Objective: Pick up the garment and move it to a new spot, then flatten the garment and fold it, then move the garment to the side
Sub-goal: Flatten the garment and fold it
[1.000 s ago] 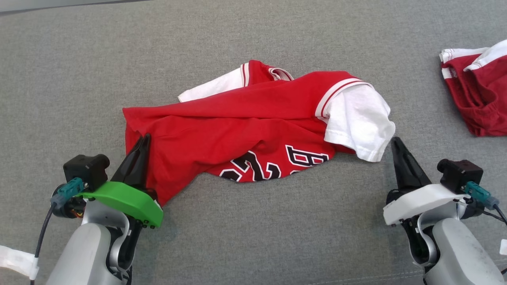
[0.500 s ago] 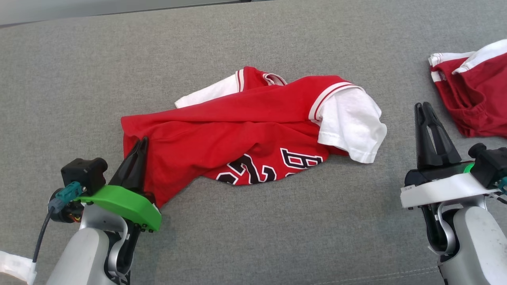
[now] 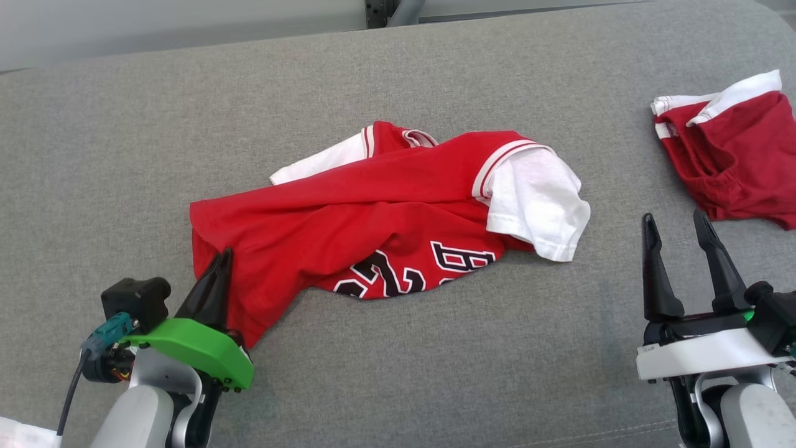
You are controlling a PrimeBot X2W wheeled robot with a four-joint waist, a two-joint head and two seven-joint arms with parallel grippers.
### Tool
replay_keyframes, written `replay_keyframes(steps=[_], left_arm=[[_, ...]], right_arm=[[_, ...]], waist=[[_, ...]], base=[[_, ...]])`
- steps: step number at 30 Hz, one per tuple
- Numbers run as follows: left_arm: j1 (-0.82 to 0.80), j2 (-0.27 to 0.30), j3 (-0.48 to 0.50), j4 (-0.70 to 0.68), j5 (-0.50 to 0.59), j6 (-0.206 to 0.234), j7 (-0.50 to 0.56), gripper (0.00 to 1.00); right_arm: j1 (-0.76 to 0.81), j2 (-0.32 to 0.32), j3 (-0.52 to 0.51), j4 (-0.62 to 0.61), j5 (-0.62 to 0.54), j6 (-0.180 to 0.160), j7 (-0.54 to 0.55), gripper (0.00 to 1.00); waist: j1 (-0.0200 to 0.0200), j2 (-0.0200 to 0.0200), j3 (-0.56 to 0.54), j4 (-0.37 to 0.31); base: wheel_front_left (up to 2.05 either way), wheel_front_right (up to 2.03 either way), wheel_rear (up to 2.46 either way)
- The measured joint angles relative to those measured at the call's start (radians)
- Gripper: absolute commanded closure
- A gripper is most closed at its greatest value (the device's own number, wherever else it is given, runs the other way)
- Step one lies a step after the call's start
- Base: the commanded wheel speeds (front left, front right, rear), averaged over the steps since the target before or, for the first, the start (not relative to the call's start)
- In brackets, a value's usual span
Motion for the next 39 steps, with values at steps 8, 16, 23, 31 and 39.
replay_keyframes(steps=[8, 16, 23, 31, 39], left_arm=[[0.019, 0.000, -0.004, 0.001, -0.007, 0.007, 0.003, 1.00], [0.019, 0.002, -0.008, 0.000, -0.007, 0.011, 0.003, 1.00], [0.004, 0.002, -0.016, -0.012, -0.007, 0.013, 0.005, 1.00], [-0.035, -0.007, -0.036, -0.001, -0.001, 0.011, 0.003, 1.00], [-0.052, -0.011, -0.044, 0.020, 0.000, 0.008, -0.011, 1.00]], right_arm=[[0.032, 0.014, -0.001, -0.033, -0.007, 0.000, 0.019, 0.00], [0.030, 0.004, -0.003, -0.029, -0.004, 0.000, 0.028, 0.00], [-0.062, -0.047, 0.035, 0.094, 0.014, 0.000, 0.049, 0.00], [-0.182, -0.077, 0.131, 0.329, 0.059, 0.000, 0.072, 0.00], [-0.270, -0.079, 0.216, 0.513, 0.116, 0.000, 0.066, 0.00]], waist=[[0.0000, 0.0000, -0.016, -0.001], [0.0000, 0.0000, -0.016, 0.006], [0.0000, 0.0000, 0.010, 0.012], [0.0000, 0.0000, 0.055, 0.030], [0.0000, 0.0000, 0.087, 0.049]], base=[[0.00, 0.00, 0.00], [0.00, 0.00, 0.00], [0.00, 0.00, 0.00], [0.00, 0.00, 0.00], [0.00, 0.00, 0.00]])
